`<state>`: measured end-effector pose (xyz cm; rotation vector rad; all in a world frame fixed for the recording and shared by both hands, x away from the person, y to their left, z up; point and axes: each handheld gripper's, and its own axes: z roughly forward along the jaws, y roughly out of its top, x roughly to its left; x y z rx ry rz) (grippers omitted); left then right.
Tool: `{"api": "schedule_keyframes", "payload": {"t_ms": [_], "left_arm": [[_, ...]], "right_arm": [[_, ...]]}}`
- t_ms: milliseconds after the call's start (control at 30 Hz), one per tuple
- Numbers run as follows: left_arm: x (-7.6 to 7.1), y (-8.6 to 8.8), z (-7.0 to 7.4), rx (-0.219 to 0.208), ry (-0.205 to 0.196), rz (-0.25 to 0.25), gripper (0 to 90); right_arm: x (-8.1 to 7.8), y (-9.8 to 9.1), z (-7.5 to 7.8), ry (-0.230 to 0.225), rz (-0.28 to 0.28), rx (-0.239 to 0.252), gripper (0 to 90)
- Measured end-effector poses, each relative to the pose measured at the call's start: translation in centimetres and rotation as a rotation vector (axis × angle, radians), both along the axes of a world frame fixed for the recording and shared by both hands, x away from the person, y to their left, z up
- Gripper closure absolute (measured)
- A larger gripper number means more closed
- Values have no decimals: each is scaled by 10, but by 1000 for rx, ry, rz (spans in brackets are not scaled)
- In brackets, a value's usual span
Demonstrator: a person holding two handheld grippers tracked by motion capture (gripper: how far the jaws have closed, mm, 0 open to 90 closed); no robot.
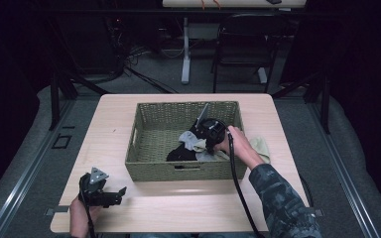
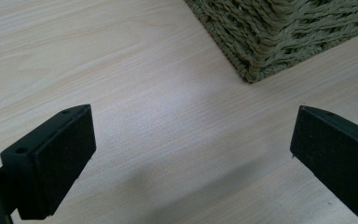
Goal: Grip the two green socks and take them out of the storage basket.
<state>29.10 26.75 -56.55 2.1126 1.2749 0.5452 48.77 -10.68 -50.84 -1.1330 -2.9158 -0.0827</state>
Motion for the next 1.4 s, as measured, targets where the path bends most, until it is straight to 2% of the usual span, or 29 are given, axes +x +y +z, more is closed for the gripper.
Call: {"api": "schedule_keyframes", "payload": {"t_ms": [100, 200, 433, 700, 800, 833, 900, 1067, 1100, 1400], "left_arm": [[0, 0, 0, 0, 0, 0, 1], [0, 0, 0, -1, 0, 1, 0], [0, 0, 0, 0, -2, 1, 1], [0, -1, 0, 1, -1, 1, 0], [0, -1, 0, 4, -2, 0, 1], [0, -1, 0, 4, -2, 0, 1], [0, -1, 0, 4, -2, -1, 1], [0, -1, 0, 2, -1, 1, 0], [0, -1, 0, 3, -2, -1, 1], [0, -1, 0, 3, -3, 0, 0]], "right_arm": [[-1, -1, 6, -15, 6, 0, 837], [-2, -3, 12, -39, -3, 4, 882], [-3, -15, 30, -94, -22, 27, 886], [-9, -27, 60, -171, -47, 73, 886], [-9, -31, 70, -161, -40, 89, 885], [-10, -32, 72, -175, -45, 101, 886], [-10, -34, 79, -170, -42, 107, 885], [-13, -38, 91, -197, -41, 136, 886], [-13, -39, 94, -188, -48, 139, 885], [-16, -46, 119, -229, -48, 177, 886]]}}
